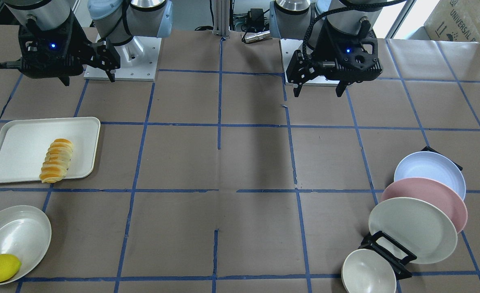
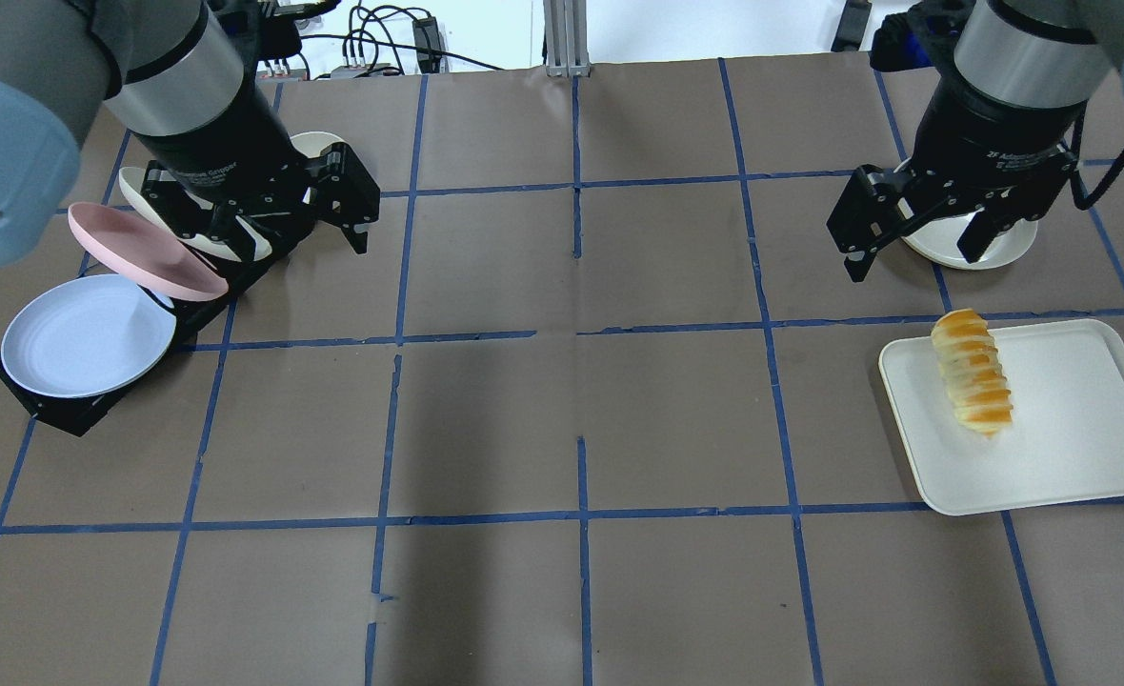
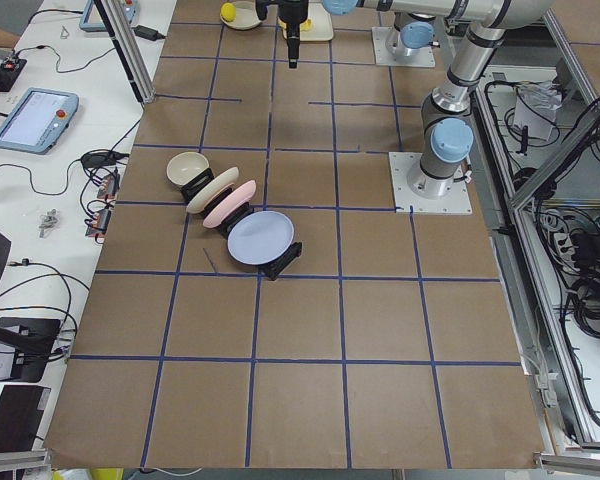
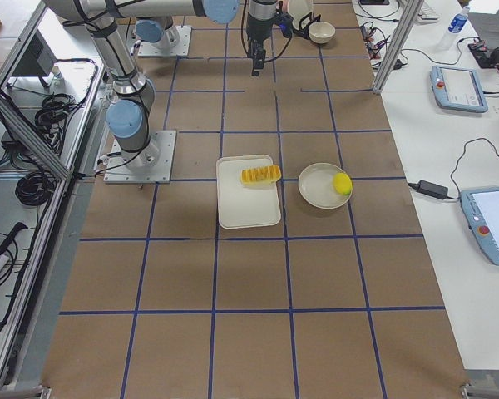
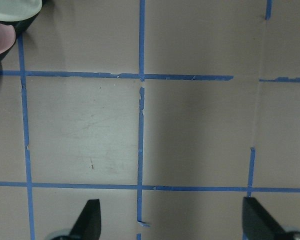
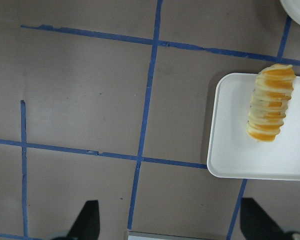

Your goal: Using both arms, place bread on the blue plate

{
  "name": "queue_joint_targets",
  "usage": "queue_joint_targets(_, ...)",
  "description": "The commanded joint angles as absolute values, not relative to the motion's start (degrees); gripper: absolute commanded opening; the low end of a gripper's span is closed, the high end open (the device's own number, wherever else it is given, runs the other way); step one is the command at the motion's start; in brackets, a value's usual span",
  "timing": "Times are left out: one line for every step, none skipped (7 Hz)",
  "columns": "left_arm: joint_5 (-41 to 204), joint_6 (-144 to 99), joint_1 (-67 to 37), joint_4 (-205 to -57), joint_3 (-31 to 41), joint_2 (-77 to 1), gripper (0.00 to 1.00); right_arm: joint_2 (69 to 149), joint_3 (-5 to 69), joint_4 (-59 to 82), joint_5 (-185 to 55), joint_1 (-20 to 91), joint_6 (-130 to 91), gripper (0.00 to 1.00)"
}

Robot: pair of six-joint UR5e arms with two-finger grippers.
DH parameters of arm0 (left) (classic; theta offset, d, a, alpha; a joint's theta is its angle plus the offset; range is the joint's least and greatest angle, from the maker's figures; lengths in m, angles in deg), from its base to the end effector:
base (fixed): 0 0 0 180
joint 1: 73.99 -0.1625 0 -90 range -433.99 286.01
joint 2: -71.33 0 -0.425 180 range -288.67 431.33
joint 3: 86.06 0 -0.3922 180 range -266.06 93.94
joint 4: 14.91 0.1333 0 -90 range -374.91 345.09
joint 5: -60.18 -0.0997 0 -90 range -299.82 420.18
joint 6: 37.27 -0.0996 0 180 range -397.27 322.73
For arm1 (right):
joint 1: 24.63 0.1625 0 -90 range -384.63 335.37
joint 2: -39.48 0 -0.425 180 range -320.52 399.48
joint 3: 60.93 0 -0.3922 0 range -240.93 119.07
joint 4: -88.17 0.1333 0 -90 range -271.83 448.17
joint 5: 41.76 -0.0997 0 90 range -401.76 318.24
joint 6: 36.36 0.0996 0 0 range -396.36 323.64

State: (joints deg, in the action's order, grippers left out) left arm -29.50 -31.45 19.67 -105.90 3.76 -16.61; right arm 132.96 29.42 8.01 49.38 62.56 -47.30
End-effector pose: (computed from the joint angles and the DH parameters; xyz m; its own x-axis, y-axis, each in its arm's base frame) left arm -0.1641 -0.4690 0.5052 -0.9993 -0.0375 0.0078 -0.0377 0.9991 -0.0211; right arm 0.1089 -0.4591 0.4976 -0.9898 -0.1424 -0.0028 -0.1417 0.9828 0.1185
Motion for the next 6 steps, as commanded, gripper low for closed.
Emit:
queue_joint_targets(-30.6,-31.8,19.4,-106.1,3.8,-16.9,0.99,133.0,29.5,8.0,49.3,62.6,-47.3,1.0)
queue_joint_targets(-34.6,-33.2,17.1,-107.3,3.8,-16.6,1.0,132.7,29.7,7.9,49.4,62.6,-47.7,0.99)
queue_joint_targets(-34.7,-37.5,11.1,-110.3,3.8,-16.6,0.99,132.6,29.8,7.2,49.0,62.0,-48.2,0.97)
queue_joint_targets(-33.1,-44.1,2.8,-111.1,3.8,-16.5,0.99,132.4,31.3,3.4,49.3,61.4,-55.6,0.94)
queue_joint_targets(-29.6,-50.9,-4.6,-113.1,3.8,-16.9,0.99,132.8,36.9,-4.9,50.3,58.9,-63.2,0.94)
queue_joint_targets(-29.2,-57.9,-11.0,-113.1,3.6,-18.0,1.0,134.7,44.1,-10.7,50.4,54.1,-63.0,0.99)
